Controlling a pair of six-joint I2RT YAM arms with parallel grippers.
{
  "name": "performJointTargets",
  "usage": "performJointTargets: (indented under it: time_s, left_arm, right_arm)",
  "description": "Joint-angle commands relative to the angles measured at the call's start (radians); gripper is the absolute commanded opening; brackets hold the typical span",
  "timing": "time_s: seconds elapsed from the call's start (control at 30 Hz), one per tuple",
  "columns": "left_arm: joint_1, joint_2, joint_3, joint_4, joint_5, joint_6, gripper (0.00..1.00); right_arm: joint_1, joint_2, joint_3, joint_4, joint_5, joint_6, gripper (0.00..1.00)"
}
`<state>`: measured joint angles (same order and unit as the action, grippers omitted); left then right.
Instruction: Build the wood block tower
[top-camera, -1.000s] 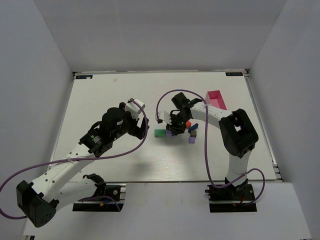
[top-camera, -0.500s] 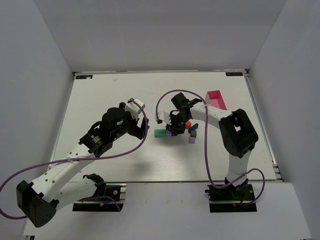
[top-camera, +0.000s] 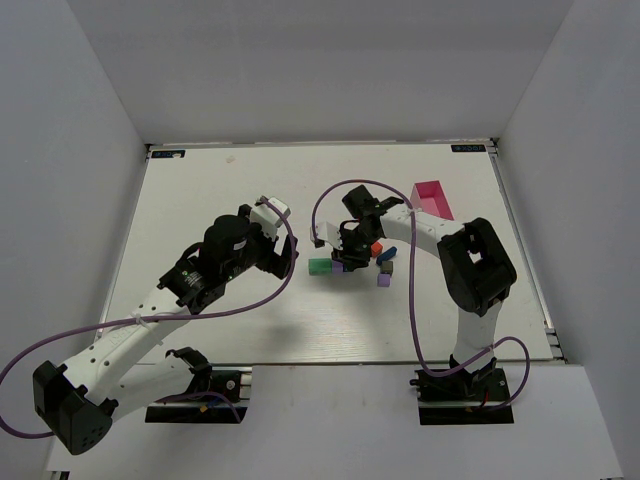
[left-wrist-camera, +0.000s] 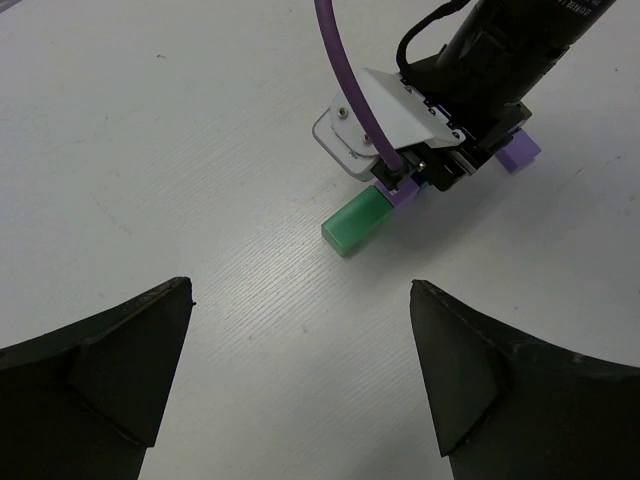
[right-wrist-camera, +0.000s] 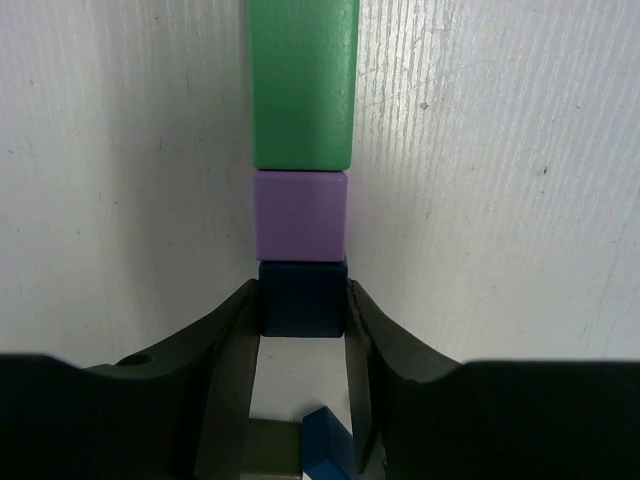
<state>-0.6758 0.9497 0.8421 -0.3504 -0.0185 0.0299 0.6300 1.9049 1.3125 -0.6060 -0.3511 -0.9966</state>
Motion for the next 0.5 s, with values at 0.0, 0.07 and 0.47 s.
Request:
performJointTargets:
  time_s: [0.0,0.07,0.47]
  left_arm:
    - [0.005,-0.025,-0.008,0.005,0.000,0.005,1.00]
    - [0.005,-0.025,-0.008,0.005,0.000,0.005,1.00]
    - [0.005,-0.025,-0.008,0.005,0.000,0.005,1.00]
  right_arm:
    - [0.005,0.023,0.017,-0.046,-0.011,-0.004,0.18]
    - [0.007,0.026,0.019,-0.049,-0.011,-0.005,0.21]
    - [0.005,0.020,0.007,-0.040,-0.012,-0.010,0.66]
